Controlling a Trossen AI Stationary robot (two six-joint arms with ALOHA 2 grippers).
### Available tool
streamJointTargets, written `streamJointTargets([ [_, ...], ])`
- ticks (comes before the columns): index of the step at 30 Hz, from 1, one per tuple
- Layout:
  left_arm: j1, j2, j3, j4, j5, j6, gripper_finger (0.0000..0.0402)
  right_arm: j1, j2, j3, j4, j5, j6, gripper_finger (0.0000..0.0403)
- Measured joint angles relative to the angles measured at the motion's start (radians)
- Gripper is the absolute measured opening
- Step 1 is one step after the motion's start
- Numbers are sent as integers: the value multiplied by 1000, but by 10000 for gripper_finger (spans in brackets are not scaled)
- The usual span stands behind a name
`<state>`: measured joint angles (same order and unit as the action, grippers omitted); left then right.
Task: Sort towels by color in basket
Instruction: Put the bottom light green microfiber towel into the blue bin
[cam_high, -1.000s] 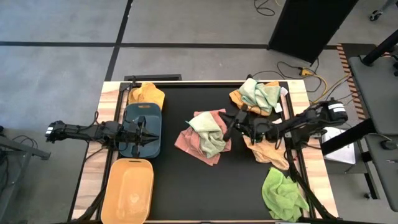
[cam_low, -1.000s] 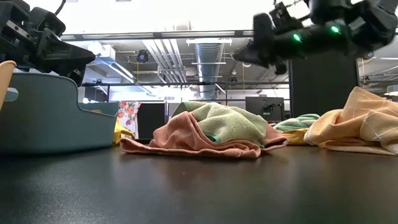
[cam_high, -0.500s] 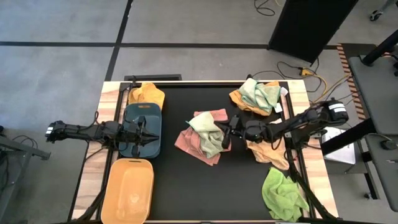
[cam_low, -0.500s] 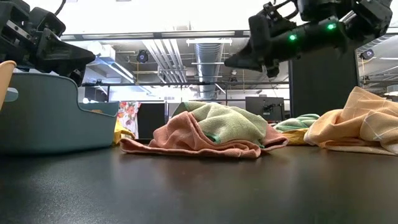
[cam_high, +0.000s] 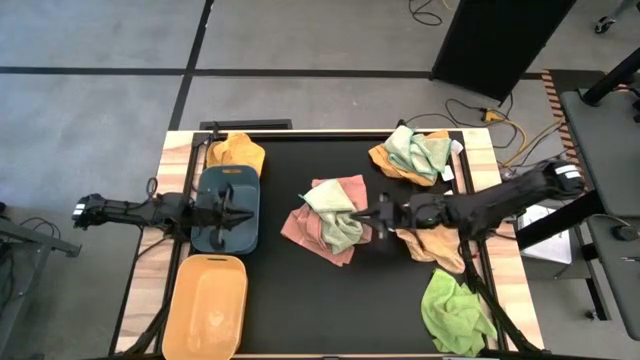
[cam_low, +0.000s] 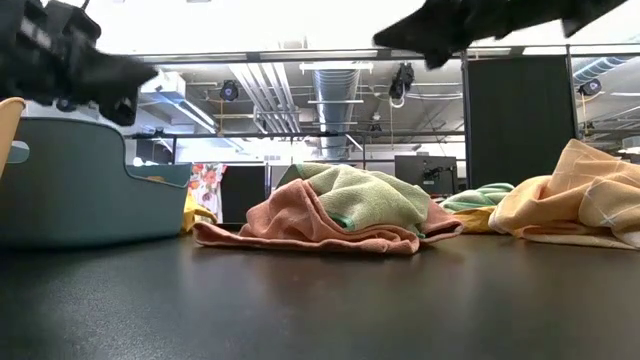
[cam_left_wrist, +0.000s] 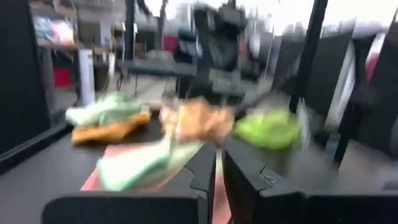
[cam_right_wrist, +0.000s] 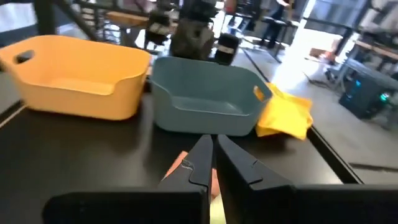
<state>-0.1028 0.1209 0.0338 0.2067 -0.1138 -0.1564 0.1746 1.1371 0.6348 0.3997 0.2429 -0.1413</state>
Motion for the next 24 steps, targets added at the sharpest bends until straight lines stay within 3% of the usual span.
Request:
streamJointTargets([
  [3,0,7,-1,117,-1,-62,13,52,-66,-1,-87,0,6,13],
  [9,0,83,-1,182,-13,17,13,125,-73,-43,-185,1,106,13],
  [14,1,213,-2,313,-172,66,13,159,-54,-62,-182,2,162,13],
  [19,0,374,44,413,-115,66,13,204,-75,-62,-207,0,116,13],
  [24,0,548,146,408,-81,62,15,229,-74,-67,-224,-7,81,13],
])
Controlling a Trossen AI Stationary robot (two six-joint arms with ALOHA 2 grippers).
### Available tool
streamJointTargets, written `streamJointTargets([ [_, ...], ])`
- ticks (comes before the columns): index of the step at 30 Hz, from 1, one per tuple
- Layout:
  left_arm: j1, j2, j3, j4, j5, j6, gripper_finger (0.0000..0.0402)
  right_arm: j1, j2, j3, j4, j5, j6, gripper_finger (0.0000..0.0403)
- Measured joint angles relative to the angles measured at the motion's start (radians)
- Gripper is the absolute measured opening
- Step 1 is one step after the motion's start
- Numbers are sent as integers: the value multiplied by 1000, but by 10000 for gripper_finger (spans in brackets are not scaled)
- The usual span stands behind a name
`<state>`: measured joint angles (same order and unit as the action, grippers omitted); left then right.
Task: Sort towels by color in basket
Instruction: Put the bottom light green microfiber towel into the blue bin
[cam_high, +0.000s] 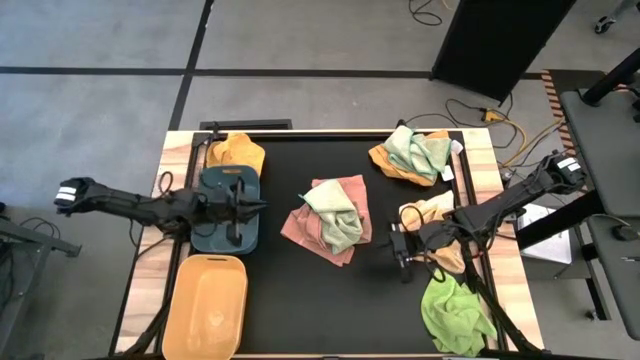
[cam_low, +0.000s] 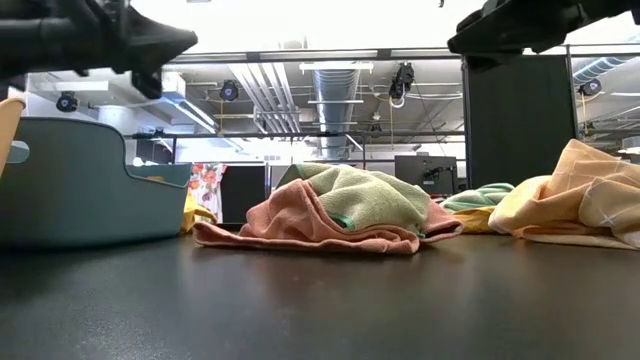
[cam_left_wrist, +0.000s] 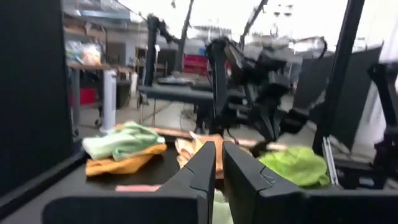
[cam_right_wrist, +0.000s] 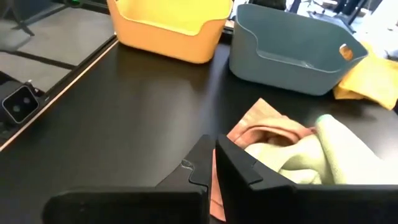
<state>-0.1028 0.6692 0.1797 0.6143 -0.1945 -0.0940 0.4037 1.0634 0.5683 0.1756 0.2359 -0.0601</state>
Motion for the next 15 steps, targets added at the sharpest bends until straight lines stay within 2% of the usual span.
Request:
streamJointTargets([
  [4,-1,171,94,-1,29,0,39,0,6,-22,26,0,-10,13],
  [8,0,371,196,-4,21,0,87,0,26,-39,58,0,-28,19],
  [11,0,533,284,-3,21,-4,127,0,52,-50,75,-1,-56,47],
  [15,0,731,413,-13,17,5,173,0,77,-55,100,-1,-72,107],
])
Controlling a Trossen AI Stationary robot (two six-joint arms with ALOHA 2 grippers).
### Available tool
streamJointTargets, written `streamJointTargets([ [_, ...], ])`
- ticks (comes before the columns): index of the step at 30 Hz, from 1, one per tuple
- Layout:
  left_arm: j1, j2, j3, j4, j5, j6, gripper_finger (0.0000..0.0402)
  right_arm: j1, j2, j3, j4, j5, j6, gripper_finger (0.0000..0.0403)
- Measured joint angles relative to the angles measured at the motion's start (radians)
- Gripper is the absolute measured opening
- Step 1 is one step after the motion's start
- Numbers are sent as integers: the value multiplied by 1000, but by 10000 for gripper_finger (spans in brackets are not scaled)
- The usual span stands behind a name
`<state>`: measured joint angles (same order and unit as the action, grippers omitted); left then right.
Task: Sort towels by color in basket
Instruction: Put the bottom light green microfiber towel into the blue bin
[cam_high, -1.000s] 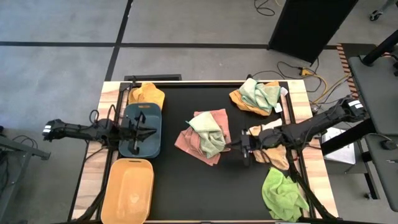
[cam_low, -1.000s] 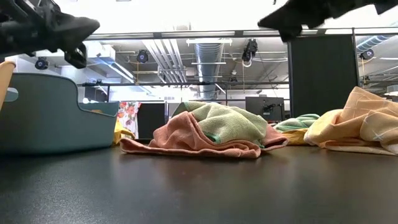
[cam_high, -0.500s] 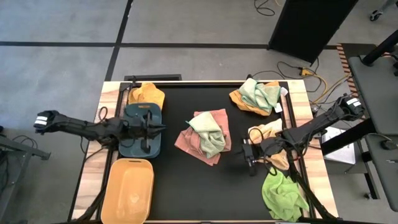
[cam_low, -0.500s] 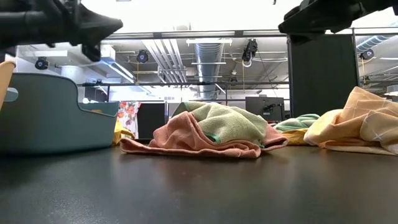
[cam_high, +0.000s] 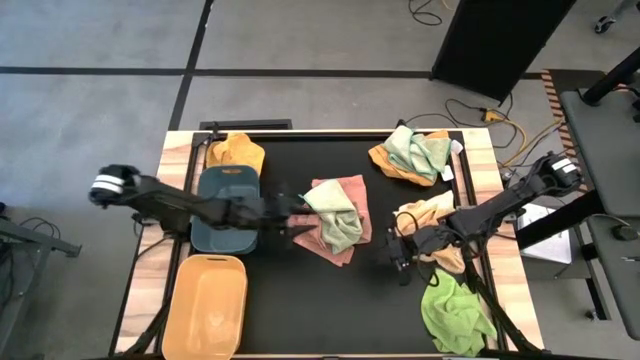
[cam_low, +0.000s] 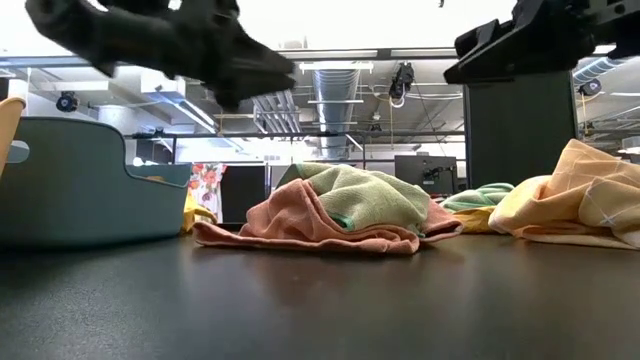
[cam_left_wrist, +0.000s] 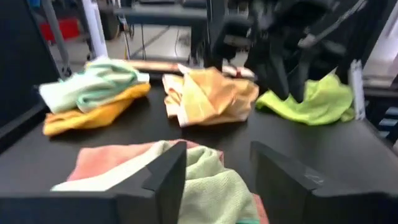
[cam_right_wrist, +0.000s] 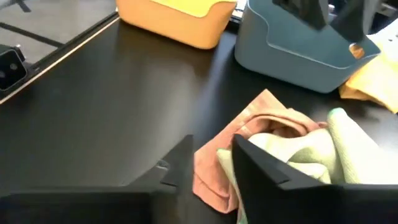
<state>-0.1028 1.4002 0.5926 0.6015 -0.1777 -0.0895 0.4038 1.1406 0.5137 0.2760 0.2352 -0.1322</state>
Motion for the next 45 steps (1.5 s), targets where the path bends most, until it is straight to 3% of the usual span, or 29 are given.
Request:
streamJointTargets([
  [2,0,77,86,-34,-25,2,189,0,1,-1,-11,0,0,140],
  [7,14,213,304,-353,-61,3,201,0,-7,-1,-27,0,-27,210],
  [11,53,301,432,-512,-67,3,201,0,-13,-1,-45,0,-62,252],
  [17,146,392,505,-651,-56,-6,201,0,-15,-2,-62,0,-81,291],
  [22,182,448,523,-669,51,-15,199,-3,-15,-5,-63,0,-114,310],
  [26,185,483,531,-678,57,20,157,-3,-15,-6,-62,0,-142,318],
  [30,184,492,539,-674,56,36,58,-3,-15,-5,-69,0,-169,320],
  [32,184,482,541,-676,33,36,17,-3,-15,0,-82,0,-171,319],
  [36,170,395,540,-696,-36,37,9,-3,-16,2,-96,1,-193,308],
  [40,131,238,540,-738,-72,47,3,-5,-17,2,-96,7,-195,295],
  [45,69,-25,540,-909,-131,43,1,-9,-17,2,-97,28,-193,283],
])
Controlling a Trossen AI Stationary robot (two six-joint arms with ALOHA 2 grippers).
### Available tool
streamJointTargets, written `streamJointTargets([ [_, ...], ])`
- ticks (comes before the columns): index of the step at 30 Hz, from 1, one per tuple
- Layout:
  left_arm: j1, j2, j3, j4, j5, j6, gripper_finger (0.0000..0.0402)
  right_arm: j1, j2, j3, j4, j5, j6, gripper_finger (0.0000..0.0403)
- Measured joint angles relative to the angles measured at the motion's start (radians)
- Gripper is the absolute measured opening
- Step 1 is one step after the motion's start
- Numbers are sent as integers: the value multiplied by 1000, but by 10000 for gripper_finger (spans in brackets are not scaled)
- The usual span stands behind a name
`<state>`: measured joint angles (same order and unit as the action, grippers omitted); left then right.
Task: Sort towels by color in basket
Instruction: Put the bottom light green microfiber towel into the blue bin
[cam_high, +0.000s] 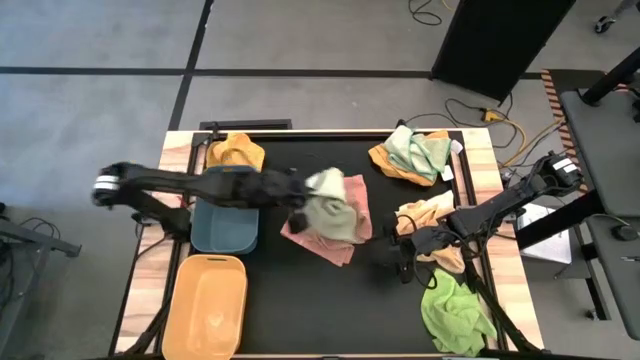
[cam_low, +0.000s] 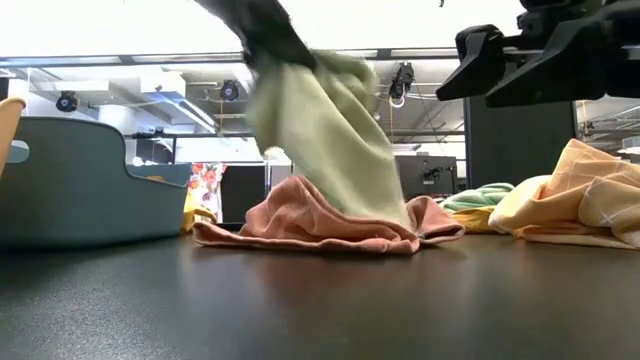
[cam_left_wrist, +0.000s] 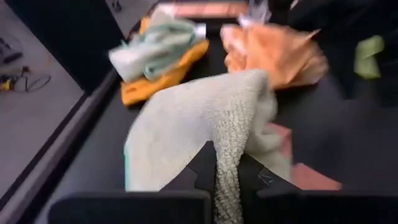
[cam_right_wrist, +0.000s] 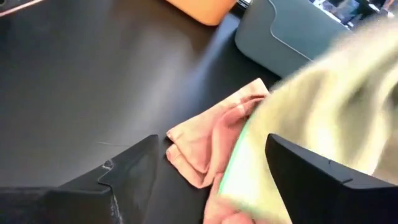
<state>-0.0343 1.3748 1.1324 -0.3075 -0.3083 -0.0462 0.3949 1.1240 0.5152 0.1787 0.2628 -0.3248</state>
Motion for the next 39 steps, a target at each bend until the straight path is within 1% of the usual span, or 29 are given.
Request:
streamJointTargets([
  [2,-22,-118,1,-82,-1,-30,1,-3,0,0,0,0,0,278],
  [5,-48,-284,24,-243,-17,-136,1,-6,0,0,0,0,0,273],
  [7,-64,-374,30,-346,-85,-222,1,-7,0,0,3,0,0,270],
  [10,-82,-470,21,-452,-191,-288,1,-9,0,0,10,0,2,264],
  [16,-82,-602,24,-574,-366,-339,0,-10,0,0,13,0,20,252],
  [18,-82,-629,39,-629,-419,-353,0,-11,0,0,13,0,29,248],
  [19,-82,-639,49,-661,-426,-370,0,-11,0,0,13,0,36,246],
  [21,-82,-656,69,-739,-405,-408,0,-11,0,0,13,0,38,244],
  [24,-82,-676,89,-861,-331,-512,0,-11,0,-1,12,0,49,242],
  [26,-82,-684,84,-924,-256,-608,0,-11,0,-5,9,0,69,244],
  [29,-82,-682,39,-953,-146,-704,0,-11,0,-9,8,0,92,248],
  [31,-83,-681,-6,-942,-111,-725,0,-11,0,-10,8,0,105,251],
  [33,-83,-671,-58,-926,-120,-725,0,-11,0,-11,9,0,123,251],
  [35,-81,-658,-107,-902,-154,-710,0,-11,0,-11,11,0,134,249],
  [37,-80,-644,-152,-873,-216,-696,0,-11,0,-11,14,0,143,244],
  [39,-77,-638,-184,-827,-306,-693,0,-11,0,-11,16,0,142,240],
])
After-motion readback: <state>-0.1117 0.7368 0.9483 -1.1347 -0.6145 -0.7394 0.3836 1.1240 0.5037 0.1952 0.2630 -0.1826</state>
